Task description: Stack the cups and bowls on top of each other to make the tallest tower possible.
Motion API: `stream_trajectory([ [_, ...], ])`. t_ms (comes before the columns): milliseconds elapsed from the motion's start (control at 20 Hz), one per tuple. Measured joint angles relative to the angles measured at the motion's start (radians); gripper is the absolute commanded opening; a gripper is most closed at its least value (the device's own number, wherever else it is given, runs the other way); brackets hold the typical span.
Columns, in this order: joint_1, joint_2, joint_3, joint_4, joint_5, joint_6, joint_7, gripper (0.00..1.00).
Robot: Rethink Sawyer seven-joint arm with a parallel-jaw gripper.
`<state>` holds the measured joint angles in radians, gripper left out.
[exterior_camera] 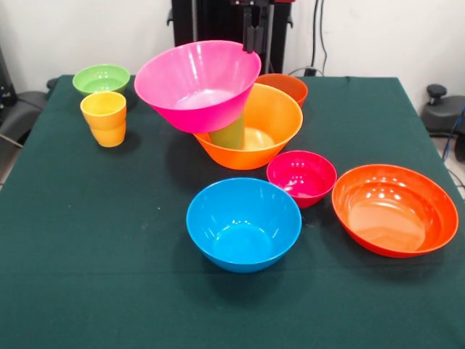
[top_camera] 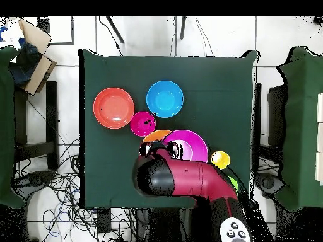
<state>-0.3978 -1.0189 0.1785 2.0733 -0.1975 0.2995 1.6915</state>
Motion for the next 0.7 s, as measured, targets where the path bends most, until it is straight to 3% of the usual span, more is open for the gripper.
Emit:
stream_trajectory([
  [300,0.0,0.021,0.0,-0.011,0.0,0.0,0.0,0.0],
  [350,0.0,0.022,0.0,-0.013,0.0,0.0,0.0,1.0],
  [700,0.001,0.022,0.0,-0.022,0.0,0.0,0.0,1.0],
])
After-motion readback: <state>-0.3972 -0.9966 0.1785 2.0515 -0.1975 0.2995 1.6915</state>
